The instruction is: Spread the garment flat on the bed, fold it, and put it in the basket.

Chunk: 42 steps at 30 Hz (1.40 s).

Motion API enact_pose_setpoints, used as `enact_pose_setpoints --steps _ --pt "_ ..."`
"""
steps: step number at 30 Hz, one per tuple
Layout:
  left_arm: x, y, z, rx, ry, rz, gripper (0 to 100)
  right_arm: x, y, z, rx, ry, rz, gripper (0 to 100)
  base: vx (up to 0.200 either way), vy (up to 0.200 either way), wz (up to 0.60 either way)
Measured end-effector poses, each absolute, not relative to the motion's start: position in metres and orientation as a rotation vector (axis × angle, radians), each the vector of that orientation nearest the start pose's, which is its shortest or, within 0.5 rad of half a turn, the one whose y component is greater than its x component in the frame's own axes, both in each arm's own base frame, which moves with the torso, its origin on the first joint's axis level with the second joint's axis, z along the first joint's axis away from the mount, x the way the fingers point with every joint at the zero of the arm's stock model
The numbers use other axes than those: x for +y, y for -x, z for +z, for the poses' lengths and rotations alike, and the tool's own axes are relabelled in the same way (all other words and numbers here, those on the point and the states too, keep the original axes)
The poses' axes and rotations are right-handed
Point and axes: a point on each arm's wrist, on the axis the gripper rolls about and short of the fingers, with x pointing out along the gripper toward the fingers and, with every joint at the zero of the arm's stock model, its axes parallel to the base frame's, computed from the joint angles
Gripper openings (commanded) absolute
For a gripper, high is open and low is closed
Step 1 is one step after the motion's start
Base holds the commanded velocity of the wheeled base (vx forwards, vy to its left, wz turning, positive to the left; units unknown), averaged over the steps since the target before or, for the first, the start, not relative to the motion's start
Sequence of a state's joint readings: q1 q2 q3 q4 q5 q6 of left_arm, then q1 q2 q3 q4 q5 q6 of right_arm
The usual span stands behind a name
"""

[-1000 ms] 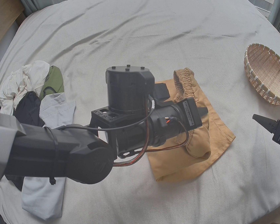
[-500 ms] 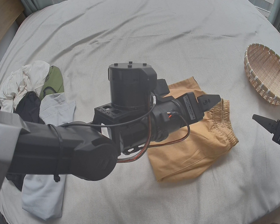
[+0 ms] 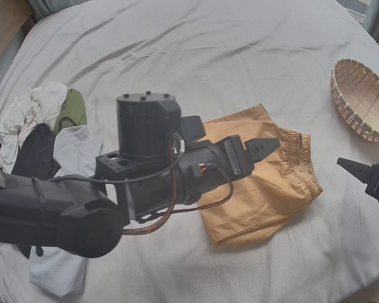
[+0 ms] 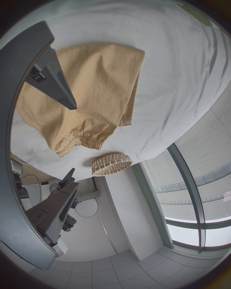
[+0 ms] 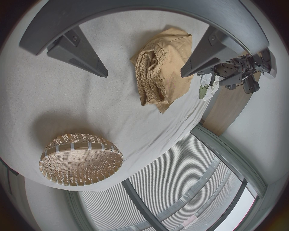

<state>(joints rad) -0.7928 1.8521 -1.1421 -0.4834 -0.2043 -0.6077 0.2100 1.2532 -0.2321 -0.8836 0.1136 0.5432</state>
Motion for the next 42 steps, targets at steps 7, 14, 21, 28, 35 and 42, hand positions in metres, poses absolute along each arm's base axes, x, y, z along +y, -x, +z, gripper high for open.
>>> enact_pose_setpoints --steps 7,14,21,28,35,42 --pt "-0.208 -0.235 0.214 0.509 0.456 -0.853 100 0.045 -0.165 0.158 0.255 -0.530 0.310 100 0.000 0.000 0.00" --pt "-0.149 -0.213 0.216 0.501 0.455 -0.829 100 0.051 -0.171 0.155 0.277 -0.526 0.328 100 0.000 0.000 0.00" --pt "-0.102 -0.189 0.209 0.507 0.482 -0.798 100 0.054 -0.174 0.152 0.297 -0.523 0.337 100 0.000 0.000 0.00" --pt "-0.082 -0.164 0.194 0.522 0.491 -0.773 100 0.057 -0.177 0.142 0.347 -0.521 0.331 100 0.000 0.000 0.00" --pt "-0.071 -0.147 0.189 0.509 0.497 -0.760 100 0.065 -0.183 0.129 0.426 -0.555 0.331 100 0.000 0.000 0.00" --pt "-0.066 -0.137 0.186 0.496 0.499 -0.758 100 0.076 -0.193 0.124 0.415 -0.581 0.363 100 0.000 0.000 0.00"
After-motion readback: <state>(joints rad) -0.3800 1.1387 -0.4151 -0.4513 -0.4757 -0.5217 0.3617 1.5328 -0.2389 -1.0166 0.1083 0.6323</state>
